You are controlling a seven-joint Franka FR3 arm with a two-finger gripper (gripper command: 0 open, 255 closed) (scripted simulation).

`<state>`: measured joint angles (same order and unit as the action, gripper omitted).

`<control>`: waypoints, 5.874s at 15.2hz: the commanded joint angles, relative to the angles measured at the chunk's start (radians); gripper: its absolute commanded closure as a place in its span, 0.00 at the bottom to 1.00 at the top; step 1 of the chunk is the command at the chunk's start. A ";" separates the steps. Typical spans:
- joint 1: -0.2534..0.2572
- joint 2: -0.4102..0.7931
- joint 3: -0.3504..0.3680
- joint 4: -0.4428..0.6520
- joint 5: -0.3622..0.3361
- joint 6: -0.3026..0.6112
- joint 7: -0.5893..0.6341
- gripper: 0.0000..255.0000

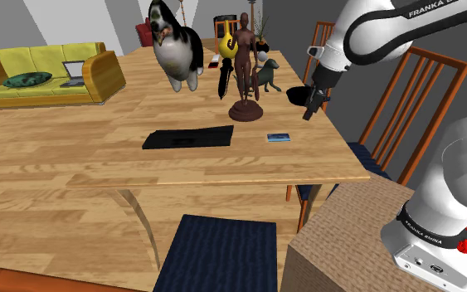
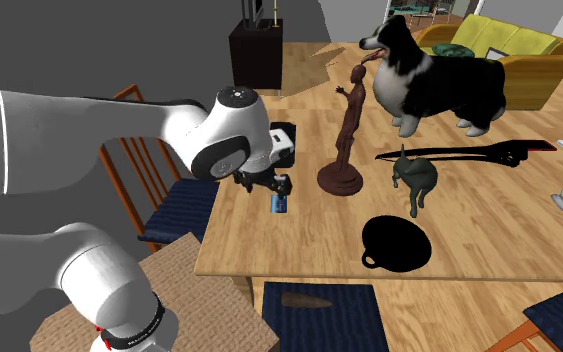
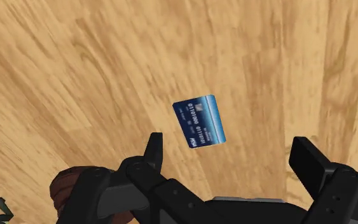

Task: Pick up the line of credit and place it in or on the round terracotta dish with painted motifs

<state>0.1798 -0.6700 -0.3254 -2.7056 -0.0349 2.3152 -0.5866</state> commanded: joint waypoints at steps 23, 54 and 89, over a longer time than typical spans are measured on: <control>0.869 0.367 -0.768 0.071 0.627 0.512 -0.841 0.00; 0.479 0.210 -0.396 0.143 0.301 0.267 -0.496 1.00; -0.067 1.284 -0.729 1.177 1.146 -0.661 -1.326 1.00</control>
<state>0.1101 0.6113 -1.0565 -1.5178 1.1076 1.6449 -1.9051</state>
